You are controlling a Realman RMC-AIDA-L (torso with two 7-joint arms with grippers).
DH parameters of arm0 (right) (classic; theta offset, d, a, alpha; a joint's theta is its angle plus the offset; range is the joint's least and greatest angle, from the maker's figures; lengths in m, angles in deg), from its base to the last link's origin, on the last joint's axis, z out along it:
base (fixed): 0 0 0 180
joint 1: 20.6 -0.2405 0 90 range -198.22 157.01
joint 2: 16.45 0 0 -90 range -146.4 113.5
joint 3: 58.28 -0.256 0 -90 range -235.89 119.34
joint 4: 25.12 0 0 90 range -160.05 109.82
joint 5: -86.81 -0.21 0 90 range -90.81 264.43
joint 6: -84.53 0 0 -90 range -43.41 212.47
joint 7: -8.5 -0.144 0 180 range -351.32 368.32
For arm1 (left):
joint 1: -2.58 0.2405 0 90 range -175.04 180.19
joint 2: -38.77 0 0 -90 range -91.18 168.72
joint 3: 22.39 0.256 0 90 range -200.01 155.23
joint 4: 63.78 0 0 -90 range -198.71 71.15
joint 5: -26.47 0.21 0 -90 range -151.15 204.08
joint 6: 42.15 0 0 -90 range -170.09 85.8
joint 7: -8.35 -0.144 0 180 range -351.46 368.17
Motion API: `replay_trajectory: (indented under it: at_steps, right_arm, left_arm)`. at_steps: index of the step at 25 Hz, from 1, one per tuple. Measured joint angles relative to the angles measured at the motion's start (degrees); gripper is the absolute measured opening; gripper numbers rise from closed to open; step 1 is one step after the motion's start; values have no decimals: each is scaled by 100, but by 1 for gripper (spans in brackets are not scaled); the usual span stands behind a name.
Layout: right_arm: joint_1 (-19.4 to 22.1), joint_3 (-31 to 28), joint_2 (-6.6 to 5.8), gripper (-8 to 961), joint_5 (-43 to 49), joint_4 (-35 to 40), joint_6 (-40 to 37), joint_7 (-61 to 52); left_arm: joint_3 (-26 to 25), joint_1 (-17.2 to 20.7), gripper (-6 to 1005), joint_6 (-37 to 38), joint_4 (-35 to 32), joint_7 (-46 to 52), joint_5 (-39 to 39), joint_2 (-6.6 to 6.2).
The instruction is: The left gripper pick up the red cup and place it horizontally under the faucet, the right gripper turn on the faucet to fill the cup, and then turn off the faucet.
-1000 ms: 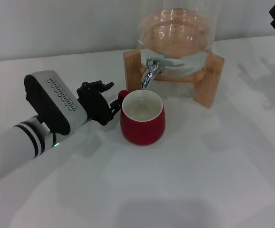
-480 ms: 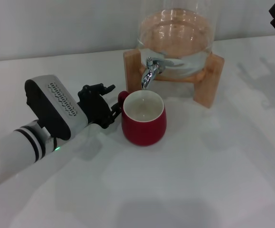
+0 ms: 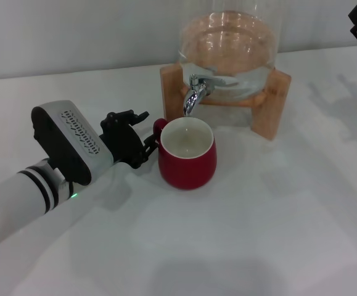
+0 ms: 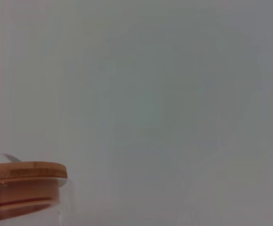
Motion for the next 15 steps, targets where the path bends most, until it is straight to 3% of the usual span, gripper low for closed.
replay_trajectory:
  at_steps: [15]
  right_arm:
    - [-4,0,-5,828,7,0,17,0]
  left_arm:
    - [-195,178,422,-84,-148,-232,-9,-9]
